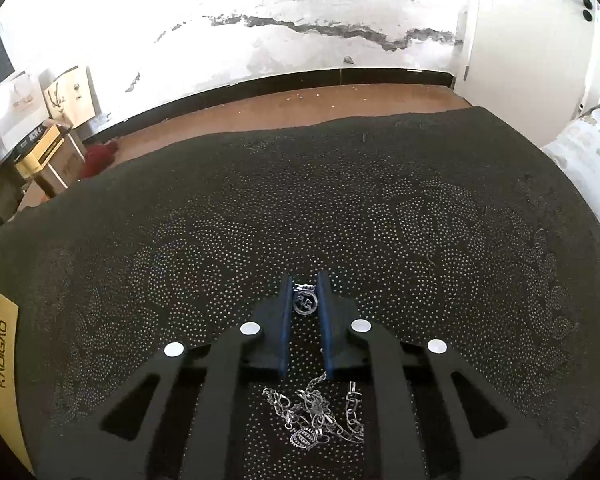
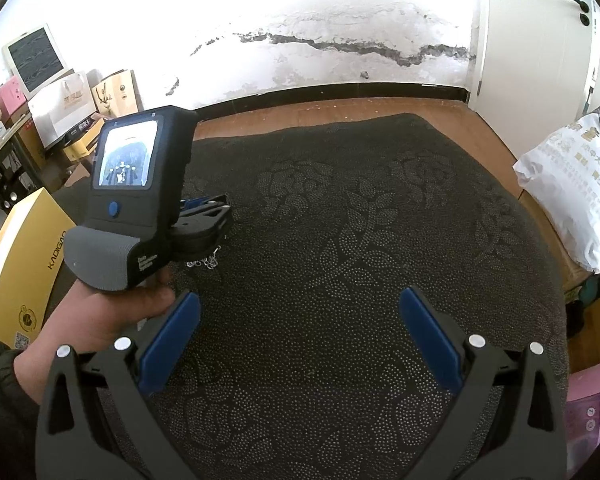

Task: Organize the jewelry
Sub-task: 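Grasp the silver charm with the left gripper while the right gripper grasps the silver chain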

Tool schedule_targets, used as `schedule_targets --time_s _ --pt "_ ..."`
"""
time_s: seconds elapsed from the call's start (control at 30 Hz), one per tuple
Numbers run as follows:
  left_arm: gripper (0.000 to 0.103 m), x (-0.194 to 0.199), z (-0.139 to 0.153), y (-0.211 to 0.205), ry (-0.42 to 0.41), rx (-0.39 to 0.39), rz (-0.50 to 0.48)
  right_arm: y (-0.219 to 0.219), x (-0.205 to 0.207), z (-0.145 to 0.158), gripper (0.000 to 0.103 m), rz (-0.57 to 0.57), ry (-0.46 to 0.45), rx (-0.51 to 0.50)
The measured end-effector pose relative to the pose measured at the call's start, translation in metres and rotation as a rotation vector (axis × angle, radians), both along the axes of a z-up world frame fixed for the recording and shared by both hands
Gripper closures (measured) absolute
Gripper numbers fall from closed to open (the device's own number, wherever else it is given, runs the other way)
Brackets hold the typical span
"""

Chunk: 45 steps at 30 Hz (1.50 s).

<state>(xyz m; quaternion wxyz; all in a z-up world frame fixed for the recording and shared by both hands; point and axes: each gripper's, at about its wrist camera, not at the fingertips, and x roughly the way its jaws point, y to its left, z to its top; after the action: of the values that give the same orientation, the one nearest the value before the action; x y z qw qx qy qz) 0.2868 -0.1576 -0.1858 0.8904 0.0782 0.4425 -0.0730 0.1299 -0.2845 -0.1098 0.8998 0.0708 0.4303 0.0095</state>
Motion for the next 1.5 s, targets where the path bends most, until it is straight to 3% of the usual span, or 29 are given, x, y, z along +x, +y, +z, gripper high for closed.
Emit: schedule_targets --time_s 0.33,0.53,0.67,0.83,1.07,1.17,1.23,1.27,1.33,1.4,1.5 --pt "0.091 -0.008 0.017 0.035 -0.002 -0.021 0.022 0.012 0.008 -0.003 0.007 0.014 0.004 -0.014" --pt "0.091 -0.037 0.054 0.099 -0.014 -0.054 0.061 0.040 0.030 -0.019 0.007 0.082 0.030 -0.051" --pt "0.091 -0.069 0.070 0.141 -0.031 -0.052 0.093 0.064 0.055 -0.046 0.007 0.158 0.084 -0.038" --pt "0.091 -0.099 0.071 0.164 -0.038 -0.050 0.089 0.088 0.082 -0.078 0.006 0.232 0.103 -0.129" --pt "0.091 -0.101 0.059 0.173 -0.001 -0.101 0.069 0.094 0.104 -0.081 0.006 0.271 0.052 -0.127" --pt "0.091 -0.102 0.059 0.176 -0.003 -0.110 0.074 0.097 0.107 -0.080 0.017 0.286 0.041 -0.124" --pt "0.091 -0.101 0.060 0.179 -0.007 -0.110 0.081 0.100 0.106 -0.077 0.039 0.300 0.034 -0.125" --pt "0.091 -0.101 0.059 0.180 -0.007 -0.112 0.085 0.102 0.105 -0.076 0.043 0.307 0.033 -0.120" --pt "0.090 -0.102 0.058 0.180 -0.006 -0.108 0.088 0.108 0.104 -0.073 0.072 0.336 0.035 -0.120" --pt "0.090 -0.102 0.056 0.178 -0.001 -0.104 0.087 0.114 0.102 -0.071 0.089 0.353 0.035 -0.127" --pt "0.090 -0.101 0.055 0.176 0.006 -0.102 0.088 0.122 0.101 -0.070 0.093 0.355 0.037 -0.149"
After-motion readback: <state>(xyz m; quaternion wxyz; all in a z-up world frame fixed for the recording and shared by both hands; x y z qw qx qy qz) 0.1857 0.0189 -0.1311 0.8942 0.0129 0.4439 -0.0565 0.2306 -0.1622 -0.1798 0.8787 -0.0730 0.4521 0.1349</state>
